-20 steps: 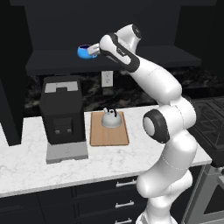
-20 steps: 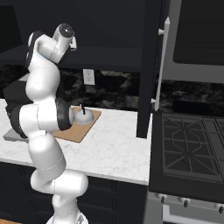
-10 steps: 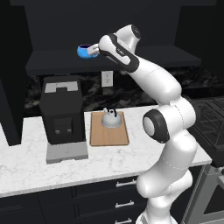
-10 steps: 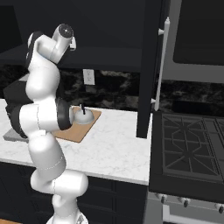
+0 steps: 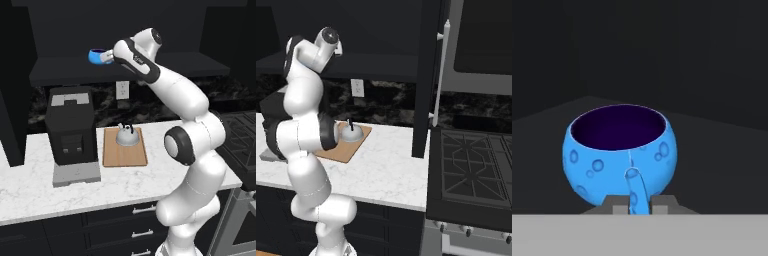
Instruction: Pick the kettle from the counter and place it on the tray. Then pick the mug from the cabinet and place it on the tray. Then close the cabinet doors.
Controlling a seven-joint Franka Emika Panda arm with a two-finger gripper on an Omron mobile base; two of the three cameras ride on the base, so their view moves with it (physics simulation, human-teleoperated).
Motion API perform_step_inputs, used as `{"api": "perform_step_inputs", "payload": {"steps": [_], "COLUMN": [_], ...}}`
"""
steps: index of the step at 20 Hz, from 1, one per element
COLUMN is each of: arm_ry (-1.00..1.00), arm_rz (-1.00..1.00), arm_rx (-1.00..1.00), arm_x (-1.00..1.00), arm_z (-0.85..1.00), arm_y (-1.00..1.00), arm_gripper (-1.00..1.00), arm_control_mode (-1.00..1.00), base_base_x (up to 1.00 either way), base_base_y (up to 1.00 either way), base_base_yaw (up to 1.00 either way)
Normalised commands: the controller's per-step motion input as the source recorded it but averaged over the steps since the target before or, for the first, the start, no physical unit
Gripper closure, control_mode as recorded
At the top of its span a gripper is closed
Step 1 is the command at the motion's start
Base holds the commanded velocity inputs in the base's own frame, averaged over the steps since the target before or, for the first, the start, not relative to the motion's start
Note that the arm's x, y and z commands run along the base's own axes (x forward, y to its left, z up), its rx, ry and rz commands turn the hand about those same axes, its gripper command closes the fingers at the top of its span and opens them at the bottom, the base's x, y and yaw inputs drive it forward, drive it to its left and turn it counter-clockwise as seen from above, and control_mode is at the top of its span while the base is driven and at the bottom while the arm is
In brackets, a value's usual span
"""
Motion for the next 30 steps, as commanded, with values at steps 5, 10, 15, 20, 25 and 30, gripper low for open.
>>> {"api": "perform_step_inputs", "payload": {"steps": [5, 10, 15, 20, 25, 30], "arm_ry": [-0.15, -0.12, -0.01, 0.00, 0.00, 0.00], "arm_rz": [0.01, 0.00, 0.03, 0.03, 0.00, 0.00], "arm_rx": [0.00, 0.00, 0.00, 0.00, -0.01, -0.09], "arm_x": [-0.61, -0.88, -0.95, -1.00, -1.00, -0.89], "arm_z": [0.00, -0.01, 0.00, -0.05, -0.17, -0.36], "arm_y": [-0.03, -0.06, -0.24, -0.38, -0.41, -0.28], "arm_gripper": [1.00, 1.00, 1.00, 1.00, 1.00, 1.00], "arm_control_mode": [-1.00, -1.00, -1.00, -1.00, -1.00, -1.00], "base_base_x": [0.00, 0.00, 0.00, 0.00, 0.00, 0.00], "base_base_y": [0.00, 0.00, 0.00, 0.00, 0.00, 0.00], "base_base_yaw": [0.00, 0.00, 0.00, 0.00, 0.00, 0.00]}}
